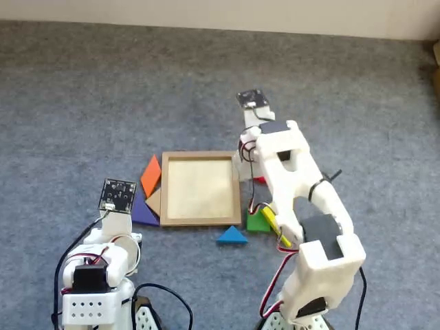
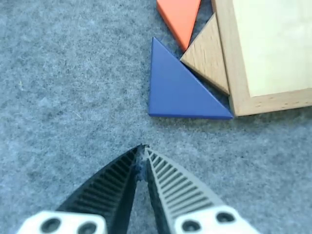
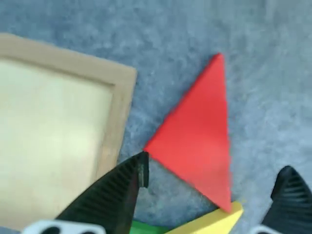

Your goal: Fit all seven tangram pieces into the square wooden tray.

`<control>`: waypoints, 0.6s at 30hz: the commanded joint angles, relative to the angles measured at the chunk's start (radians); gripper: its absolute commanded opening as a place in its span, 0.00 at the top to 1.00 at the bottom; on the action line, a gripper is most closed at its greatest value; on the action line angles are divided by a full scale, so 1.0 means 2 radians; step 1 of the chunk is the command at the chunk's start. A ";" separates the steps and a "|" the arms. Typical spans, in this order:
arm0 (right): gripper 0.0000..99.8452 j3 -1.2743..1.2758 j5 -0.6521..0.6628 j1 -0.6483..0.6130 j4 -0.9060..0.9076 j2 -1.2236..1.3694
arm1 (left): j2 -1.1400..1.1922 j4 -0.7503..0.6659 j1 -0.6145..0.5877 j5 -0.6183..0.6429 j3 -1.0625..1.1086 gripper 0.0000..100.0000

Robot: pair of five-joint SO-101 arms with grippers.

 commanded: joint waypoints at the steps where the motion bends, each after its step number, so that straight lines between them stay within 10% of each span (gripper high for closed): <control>1: 0.62 -0.027 0.028 0.006 -0.010 0.010 | -0.026 0.003 0.009 0.002 0.010 1.00; 18: 0.62 -0.177 0.015 0.001 0.069 0.138 | -0.026 0.003 0.009 0.002 0.010 1.00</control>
